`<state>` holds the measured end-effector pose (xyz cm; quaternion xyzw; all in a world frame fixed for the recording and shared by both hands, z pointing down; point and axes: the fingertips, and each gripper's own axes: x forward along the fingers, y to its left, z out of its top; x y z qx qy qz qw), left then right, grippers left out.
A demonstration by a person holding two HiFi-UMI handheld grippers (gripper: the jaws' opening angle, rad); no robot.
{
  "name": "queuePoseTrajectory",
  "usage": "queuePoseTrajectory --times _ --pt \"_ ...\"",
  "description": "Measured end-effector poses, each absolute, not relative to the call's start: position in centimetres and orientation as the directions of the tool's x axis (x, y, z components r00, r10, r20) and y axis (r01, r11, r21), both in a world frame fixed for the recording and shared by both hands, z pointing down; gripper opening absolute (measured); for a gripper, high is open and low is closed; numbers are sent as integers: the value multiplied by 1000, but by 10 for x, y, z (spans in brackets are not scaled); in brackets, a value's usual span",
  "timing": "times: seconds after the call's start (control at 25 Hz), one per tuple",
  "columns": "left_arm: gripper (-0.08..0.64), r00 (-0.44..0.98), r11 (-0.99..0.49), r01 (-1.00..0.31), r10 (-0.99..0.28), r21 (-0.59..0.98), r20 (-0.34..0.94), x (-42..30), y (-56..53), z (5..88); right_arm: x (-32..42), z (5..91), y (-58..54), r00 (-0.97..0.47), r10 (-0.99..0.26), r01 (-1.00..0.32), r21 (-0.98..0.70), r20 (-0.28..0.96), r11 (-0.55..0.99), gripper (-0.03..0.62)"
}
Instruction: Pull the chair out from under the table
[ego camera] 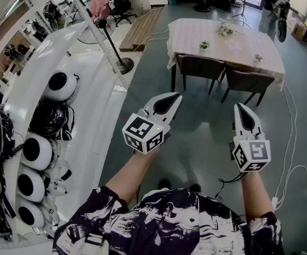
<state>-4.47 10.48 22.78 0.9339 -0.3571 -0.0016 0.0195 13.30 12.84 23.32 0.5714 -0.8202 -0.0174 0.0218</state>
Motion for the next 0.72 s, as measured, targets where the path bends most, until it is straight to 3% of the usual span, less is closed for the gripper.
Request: queuePoseTrajectory --times 0.64,0.68,0.72 --pt "5 781 -781 -623 -625 45 -18 -43 113 226 126 228 132 -395 -919 -919 13 -23 394 3" --pt "5 792 -793 -609 -609 20 -43 -40 115 222 123 224 133 -424 -904 -905 -1 -56 424 50" --pt "85 800 -801 -598 -596 -11 -70 -37 117 217 121 218 134 -446 -890 -894 1 -98 448 312"
